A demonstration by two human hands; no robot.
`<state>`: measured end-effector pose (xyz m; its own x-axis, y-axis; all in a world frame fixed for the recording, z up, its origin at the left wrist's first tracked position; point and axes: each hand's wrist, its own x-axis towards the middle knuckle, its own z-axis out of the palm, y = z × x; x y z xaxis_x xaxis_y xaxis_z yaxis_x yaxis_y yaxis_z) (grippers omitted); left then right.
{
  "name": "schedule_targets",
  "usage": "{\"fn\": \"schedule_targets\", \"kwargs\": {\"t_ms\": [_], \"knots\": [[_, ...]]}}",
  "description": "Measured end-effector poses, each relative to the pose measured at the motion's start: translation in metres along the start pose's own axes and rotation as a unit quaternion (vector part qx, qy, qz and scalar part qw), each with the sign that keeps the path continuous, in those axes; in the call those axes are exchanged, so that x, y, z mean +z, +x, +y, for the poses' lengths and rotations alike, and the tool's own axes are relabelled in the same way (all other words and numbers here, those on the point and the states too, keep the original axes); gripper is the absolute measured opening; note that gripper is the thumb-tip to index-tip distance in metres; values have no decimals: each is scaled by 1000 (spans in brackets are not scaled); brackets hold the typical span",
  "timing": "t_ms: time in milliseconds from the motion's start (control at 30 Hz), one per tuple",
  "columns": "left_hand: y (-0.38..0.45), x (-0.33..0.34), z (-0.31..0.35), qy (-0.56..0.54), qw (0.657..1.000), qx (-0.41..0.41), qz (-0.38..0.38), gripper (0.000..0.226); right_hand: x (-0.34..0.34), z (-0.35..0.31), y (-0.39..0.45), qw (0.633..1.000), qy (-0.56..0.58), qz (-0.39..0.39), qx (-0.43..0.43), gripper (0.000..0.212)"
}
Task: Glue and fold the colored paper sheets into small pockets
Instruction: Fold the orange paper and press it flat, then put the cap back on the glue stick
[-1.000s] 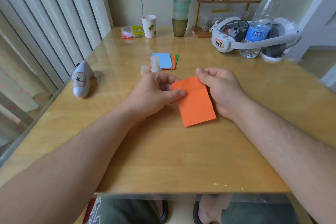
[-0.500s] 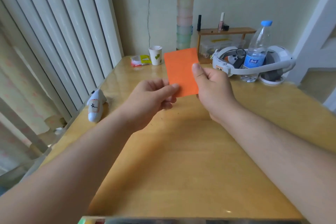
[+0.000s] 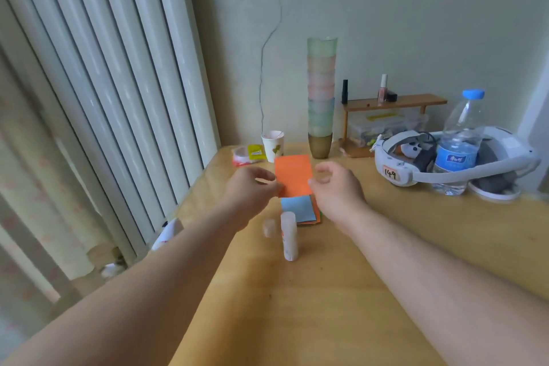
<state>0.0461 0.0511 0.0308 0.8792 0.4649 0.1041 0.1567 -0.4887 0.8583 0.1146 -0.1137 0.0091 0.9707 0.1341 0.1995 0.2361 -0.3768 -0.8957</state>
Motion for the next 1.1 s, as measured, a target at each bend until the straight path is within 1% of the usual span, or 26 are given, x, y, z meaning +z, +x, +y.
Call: {"fn": "schedule_targets", "kwargs": {"t_ms": [67, 100, 200, 300, 467, 533, 600, 667, 733, 767, 833, 900, 933, 1000, 1067, 1100], "knots": [[12, 12, -13, 19, 1000, -22, -10, 24, 4, 15, 5, 998, -67, -5, 2, 11], [16, 17, -17, 37, 999, -20, -17, 24, 5, 22, 7, 996, -90, -10, -5, 8], [17, 24, -20, 76, 995, -1, -67, 9, 5, 35, 10, 988, -145, -40, -23, 14], [14, 26, -24, 85, 991, -14, -100, 8, 7, 41, 8, 978, -188, -76, -44, 19], [10, 29, -26, 77, 992, -48, -93, 11, 14, 44, 6, 954, -270, -91, -96, 22], [10, 30, -27, 70, 992, -54, -89, 11, 14, 46, 7, 948, -284, -94, -106, 21], [10, 30, -27, 35, 995, -59, -76, 13, 13, 46, 7, 950, -273, -102, -111, 20], [8, 27, -27, -34, 997, -55, -32, 17, 9, 44, 2, 962, -230, -92, -111, 23], [1, 17, -27, -62, 998, -26, 13, 20, -1, 38, -10, 972, -179, -101, -110, 30], [-4, 11, -27, -72, 997, -13, 24, 22, -6, 34, -19, 971, -163, -130, -113, 33], [-21, -1, -30, -91, 996, 1, 16, 27, -15, 27, -40, 956, -154, -223, -112, 36], [-37, -10, -35, -91, 996, 2, -4, 33, -16, 22, -56, 931, -184, -296, -108, 30], [-44, -13, -37, -92, 996, 1, -12, 35, -15, 22, -61, 923, -205, -305, -117, 23], [-57, -16, -38, -102, 995, 6, -15, 39, -11, 23, -70, 924, -215, -280, -149, 18], [-69, -15, -32, -112, 993, 21, -12, 41, -12, 24, -75, 943, -164, -244, -158, 14], [-76, -14, -27, -124, 992, 31, -12, 39, -16, 23, -77, 954, -126, -232, -143, 15]]}}
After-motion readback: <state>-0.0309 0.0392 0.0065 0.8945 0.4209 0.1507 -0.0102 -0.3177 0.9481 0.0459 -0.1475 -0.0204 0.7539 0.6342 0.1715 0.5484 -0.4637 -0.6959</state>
